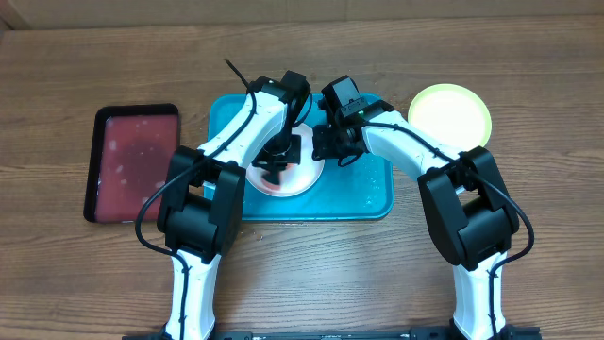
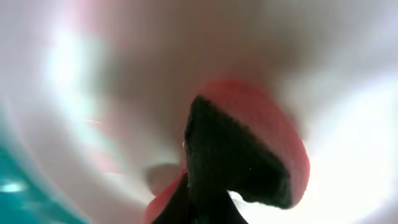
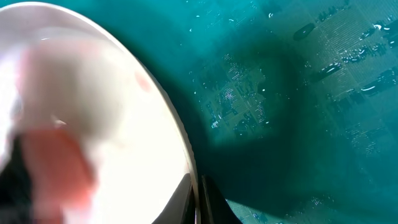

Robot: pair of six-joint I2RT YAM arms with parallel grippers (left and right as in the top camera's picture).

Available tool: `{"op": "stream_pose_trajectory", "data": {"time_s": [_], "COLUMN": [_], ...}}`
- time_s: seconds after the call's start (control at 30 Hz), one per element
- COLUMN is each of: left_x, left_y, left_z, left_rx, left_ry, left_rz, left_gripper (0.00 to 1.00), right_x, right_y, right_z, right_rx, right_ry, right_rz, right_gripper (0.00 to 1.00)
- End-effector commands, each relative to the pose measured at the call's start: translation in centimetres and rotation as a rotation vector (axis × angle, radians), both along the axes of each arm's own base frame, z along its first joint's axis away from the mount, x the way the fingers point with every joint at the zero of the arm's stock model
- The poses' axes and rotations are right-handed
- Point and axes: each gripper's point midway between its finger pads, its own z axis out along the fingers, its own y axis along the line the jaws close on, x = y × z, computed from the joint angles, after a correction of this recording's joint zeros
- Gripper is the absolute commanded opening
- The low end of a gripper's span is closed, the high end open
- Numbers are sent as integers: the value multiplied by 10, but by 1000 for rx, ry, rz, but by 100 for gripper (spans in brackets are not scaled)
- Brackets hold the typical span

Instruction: Clean dirty plates on tray and stack at the side

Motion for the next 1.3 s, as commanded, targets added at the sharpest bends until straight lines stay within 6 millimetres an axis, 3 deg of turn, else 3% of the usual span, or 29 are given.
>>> {"op": "stream_pose_trajectory", "data": {"time_s": [0.0, 0.1, 0.2, 0.4, 0.47, 0.63, 0.77, 0.93, 1.03, 1.13, 1.27], "left_x": [33, 55, 65, 42, 31, 1, -9, 5, 35, 58, 74], "left_y": [42, 31, -2, -72, -80, -68, -28, 34, 59, 51, 14], "left_z": [9, 8, 1, 0, 1, -2, -4, 5, 16, 14, 5], "left_rx": [255, 205, 18, -381, -420, -352, -142, 192, 345, 300, 95], "left_ry": [-151, -245, -267, -120, -70, 36, 66, 2, -128, -228, -284], "left_rz": [-35, -16, -2, 41, 39, -66, -119, -145, -141, -112, -89], "left_gripper": [4, 5, 4, 5, 8, 7, 5, 5, 7, 8, 7], "right_x": [-8, -8, -8, -8, -8, -8, -8, -8, -8, -8, -8], "right_y": [-9, -9, -9, -9, -9, -9, -9, -9, -9, -9, -9], "right_z": [-22, -22, -22, -22, -22, -22, -22, -22, -22, -22, -22], "right_rx": [-45, -45, -45, -45, -45, -45, -45, -45, -45, -45, -45], "right_ry": [44, 44, 45, 45, 45, 45, 45, 44, 44, 45, 45], "right_rz": [-12, -12, -12, -12, -12, -11, -11, -11, -11, -11, -11], "right_gripper": [4, 4, 4, 4, 4, 4, 4, 5, 4, 4, 4]}}
